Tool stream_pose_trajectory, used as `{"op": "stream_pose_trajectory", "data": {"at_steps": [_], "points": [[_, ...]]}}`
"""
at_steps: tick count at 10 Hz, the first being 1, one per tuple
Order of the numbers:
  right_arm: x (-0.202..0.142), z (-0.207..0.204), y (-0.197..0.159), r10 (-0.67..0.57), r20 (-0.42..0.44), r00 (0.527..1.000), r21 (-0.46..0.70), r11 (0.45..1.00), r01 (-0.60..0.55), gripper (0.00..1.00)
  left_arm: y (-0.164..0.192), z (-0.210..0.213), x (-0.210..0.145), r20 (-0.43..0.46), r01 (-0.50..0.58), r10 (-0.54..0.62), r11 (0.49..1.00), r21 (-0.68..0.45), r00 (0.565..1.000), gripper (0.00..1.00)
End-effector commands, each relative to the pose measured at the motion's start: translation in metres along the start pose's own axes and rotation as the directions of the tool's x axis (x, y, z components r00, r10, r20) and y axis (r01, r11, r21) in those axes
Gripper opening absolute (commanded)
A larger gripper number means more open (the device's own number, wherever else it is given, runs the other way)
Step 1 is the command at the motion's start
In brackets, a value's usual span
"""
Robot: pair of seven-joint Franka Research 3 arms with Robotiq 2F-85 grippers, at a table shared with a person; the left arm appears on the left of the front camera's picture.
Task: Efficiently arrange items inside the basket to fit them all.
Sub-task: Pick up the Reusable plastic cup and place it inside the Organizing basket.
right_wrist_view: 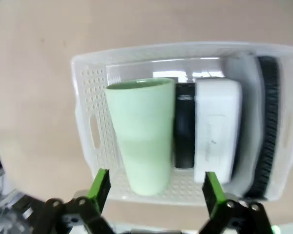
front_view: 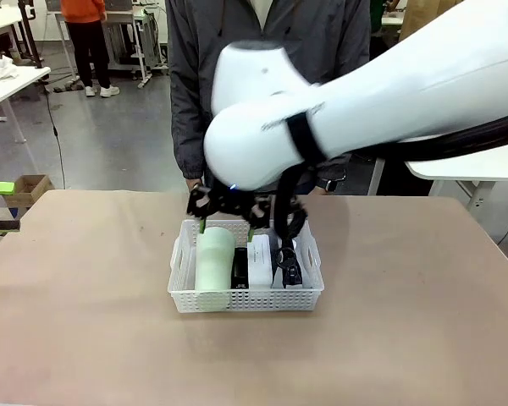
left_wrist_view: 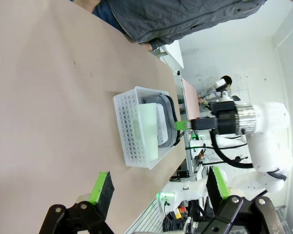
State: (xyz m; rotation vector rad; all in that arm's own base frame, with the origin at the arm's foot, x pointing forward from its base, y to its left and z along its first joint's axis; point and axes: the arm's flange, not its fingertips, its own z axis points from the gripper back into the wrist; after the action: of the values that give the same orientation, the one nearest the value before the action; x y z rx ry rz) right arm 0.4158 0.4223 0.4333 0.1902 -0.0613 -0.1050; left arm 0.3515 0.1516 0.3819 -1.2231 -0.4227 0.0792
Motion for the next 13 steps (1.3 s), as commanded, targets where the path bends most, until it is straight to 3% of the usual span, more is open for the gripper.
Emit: {"op": "stream_pose_trajectory", "data": {"at_steps": [1,2,3,6,8,10,11,12,13], "points": [[-0.008,0.042,-0.085,0.097,-0.09,0.991,0.134,0.987,-0.085,1.0,-0.004,0.0,-0.001,-0.004,-0.011,0.011,1.0,0.006,1.0,1.0],[-0.005,0.06,-0.132,0.165,-0.165,0.972,0.293,0.95,-0.111,1.0,-0.004,0.0,-0.001,-0.004,-0.011,0.011,1.0,0.006,1.0,1.0],[-0.006,0.075,-0.173,0.193,-0.171,0.966,0.449,0.888,-0.098,1.0,-0.004,0.0,-0.001,-0.004,-0.011,0.011,1.0,0.006,1.0,1.0],[-0.02,0.089,-0.296,0.012,-0.1,0.995,0.634,0.771,0.054,1.0,-0.004,0.0,-0.001,-0.004,-0.011,0.011,1.0,0.006,1.0,1.0],[-0.04,0.074,-0.382,-0.056,-0.059,0.997,0.805,0.588,0.08,1.0,-0.004,0.0,-0.001,-0.004,-0.011,0.011,1.0,0.006,1.0,1.0],[-0.06,0.043,-0.433,-0.163,-0.045,0.986,0.878,0.465,0.117,1.0,-0.004,0.0,-0.001,-0.004,-0.011,0.011,1.0,0.006,1.0,1.0],[-0.066,0.026,-0.447,-0.189,-0.053,0.981,0.894,0.429,0.131,1.0,-0.004,0.0,-0.001,-0.004,-0.011,0.011,1.0,0.006,1.0,1.0],[-0.066,0.014,-0.448,-0.229,-0.091,0.969,0.879,0.439,0.186,1.0,-0.004,0.0,-0.001,-0.004,-0.011,0.011,1.0,0.006,1.0,1.0],[-0.02,0.07,-0.453,-0.202,-0.067,0.977,0.862,0.481,0.158,1.0,-0.004,0.0,-0.001,-0.004,-0.011,0.011,1.0,0.006,1.0,1.0]]}}
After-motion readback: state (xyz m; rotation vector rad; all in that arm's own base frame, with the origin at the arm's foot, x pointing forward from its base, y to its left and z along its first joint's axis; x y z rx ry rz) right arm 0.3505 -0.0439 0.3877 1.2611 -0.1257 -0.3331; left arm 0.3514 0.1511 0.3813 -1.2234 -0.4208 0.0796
